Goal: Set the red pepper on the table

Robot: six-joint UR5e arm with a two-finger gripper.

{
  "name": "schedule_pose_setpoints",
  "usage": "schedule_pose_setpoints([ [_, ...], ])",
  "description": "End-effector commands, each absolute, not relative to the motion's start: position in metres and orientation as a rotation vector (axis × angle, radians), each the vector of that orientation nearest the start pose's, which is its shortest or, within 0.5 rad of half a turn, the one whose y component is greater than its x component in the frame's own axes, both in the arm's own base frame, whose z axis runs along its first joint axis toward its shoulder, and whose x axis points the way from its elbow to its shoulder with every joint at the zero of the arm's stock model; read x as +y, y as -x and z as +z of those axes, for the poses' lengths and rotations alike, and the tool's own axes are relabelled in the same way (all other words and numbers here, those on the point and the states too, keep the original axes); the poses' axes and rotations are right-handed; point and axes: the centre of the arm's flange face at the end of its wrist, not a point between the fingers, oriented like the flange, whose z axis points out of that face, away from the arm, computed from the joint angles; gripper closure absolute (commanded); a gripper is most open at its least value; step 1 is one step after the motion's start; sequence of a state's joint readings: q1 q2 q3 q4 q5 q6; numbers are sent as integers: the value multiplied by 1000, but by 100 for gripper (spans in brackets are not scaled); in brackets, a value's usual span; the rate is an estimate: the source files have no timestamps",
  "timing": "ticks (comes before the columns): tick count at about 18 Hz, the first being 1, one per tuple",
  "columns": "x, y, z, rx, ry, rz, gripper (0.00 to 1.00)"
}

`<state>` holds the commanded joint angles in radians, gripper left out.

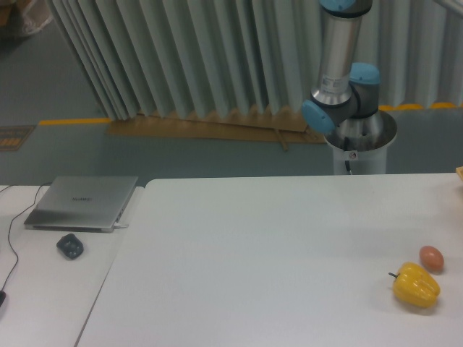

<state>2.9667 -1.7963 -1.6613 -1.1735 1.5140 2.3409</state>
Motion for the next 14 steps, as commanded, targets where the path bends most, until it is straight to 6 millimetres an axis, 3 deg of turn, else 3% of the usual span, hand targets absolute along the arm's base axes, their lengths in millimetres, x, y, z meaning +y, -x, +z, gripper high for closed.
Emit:
schedule_pose_setpoints([
  [8,243,541,372,1397,2776,172,0],
  [10,254,548,381,1369,2792,202,0],
  [14,259,564,381,1373,2793,228,0],
])
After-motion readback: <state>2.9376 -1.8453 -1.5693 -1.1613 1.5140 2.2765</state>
